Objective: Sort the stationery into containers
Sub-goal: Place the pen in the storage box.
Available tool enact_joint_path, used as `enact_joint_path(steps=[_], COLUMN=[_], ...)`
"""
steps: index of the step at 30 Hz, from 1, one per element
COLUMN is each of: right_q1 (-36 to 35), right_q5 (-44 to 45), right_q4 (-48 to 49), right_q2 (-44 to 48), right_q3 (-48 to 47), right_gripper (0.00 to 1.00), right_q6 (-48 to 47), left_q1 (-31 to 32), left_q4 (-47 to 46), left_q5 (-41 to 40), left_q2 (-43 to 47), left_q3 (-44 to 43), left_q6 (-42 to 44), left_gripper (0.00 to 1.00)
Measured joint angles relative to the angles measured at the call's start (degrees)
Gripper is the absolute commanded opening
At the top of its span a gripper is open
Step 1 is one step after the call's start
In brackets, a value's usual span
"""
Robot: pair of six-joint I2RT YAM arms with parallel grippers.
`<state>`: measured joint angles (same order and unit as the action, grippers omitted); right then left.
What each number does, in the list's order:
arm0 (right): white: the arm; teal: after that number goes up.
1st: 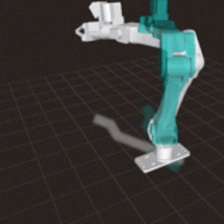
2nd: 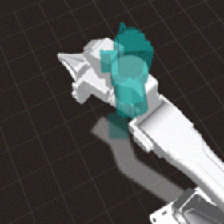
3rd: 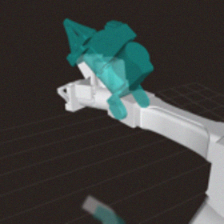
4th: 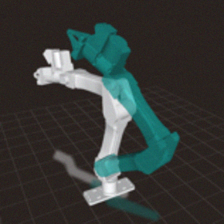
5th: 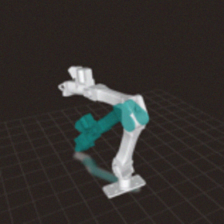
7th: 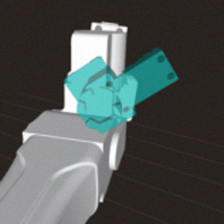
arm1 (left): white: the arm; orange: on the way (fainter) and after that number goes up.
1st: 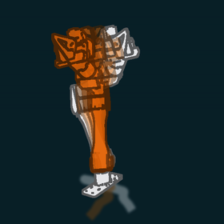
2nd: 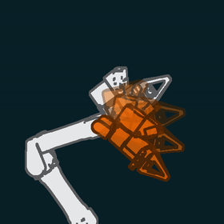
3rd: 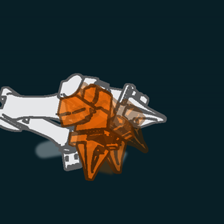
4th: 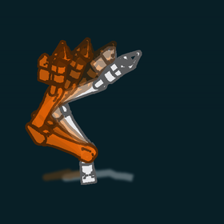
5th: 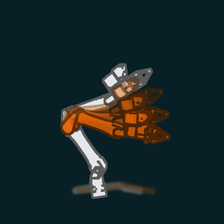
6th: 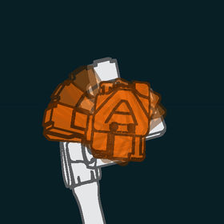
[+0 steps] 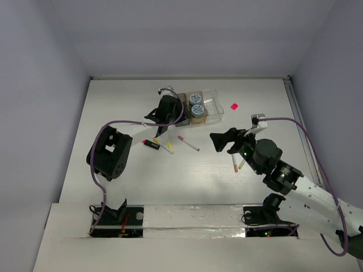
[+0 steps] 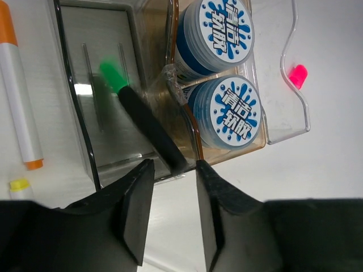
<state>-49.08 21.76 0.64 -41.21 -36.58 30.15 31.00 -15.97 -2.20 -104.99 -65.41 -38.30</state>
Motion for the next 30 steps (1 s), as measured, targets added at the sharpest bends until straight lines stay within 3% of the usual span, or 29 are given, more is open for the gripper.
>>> enact_joint_path(steps=[7,10,11,12,14,15,19,26,30], right_q1=[0.00,0.00,0.00,0.00,0.00,0.00,0.00,0.00,-0.02], right_q5=[0.39,0.42,0.39,0.35,0.04,-0.28,-3.61,-13.75,-19.98], right_q4=[-0.28,-0.28,-0.26,-0.26,-0.07,-0.07,-0.22,1.68,2.91], right_q2=[0.33,0.39,0.28,0.15,-0.68,-1.36,-7.52,-20.37,-31.12], right_q3=[0.04,0.04,0.04,0.04,0.04,0.02,-1.03,-4.96,-12.33], right_gripper=[0.99,0.89,0.84,0.59,0.36,0.20,0.00,0.00,0.10], right_q6=[-0.15,-0.33,-0.44,-0.66,-1.57,-1.84,-4.04,-6.64,-8.17], left_q1=[0.00,0.00,0.00,0.00,0.00,0.00,0.00,-0.66,-1.62], left_q4=[0.00,-0.04,-0.07,-0.13,-0.76,-1.22,-2.82,-5.27,-2.47], left_q5=[0.00,0.00,0.00,0.00,0.00,-0.02,-1.11,-9.16,-12.41], left_q2=[0.00,0.00,0.04,0.15,1.09,2.29,12.98,42.95,56.04], left_q3=[0.00,0.00,0.00,0.02,0.59,1.38,7.54,19.69,24.90], left_q6=[-0.09,-0.09,-0.07,-0.04,0.17,0.35,0.92,2.73,3.28], left_gripper=[0.51,0.52,0.53,0.53,0.53,0.53,0.51,0.47,0.46])
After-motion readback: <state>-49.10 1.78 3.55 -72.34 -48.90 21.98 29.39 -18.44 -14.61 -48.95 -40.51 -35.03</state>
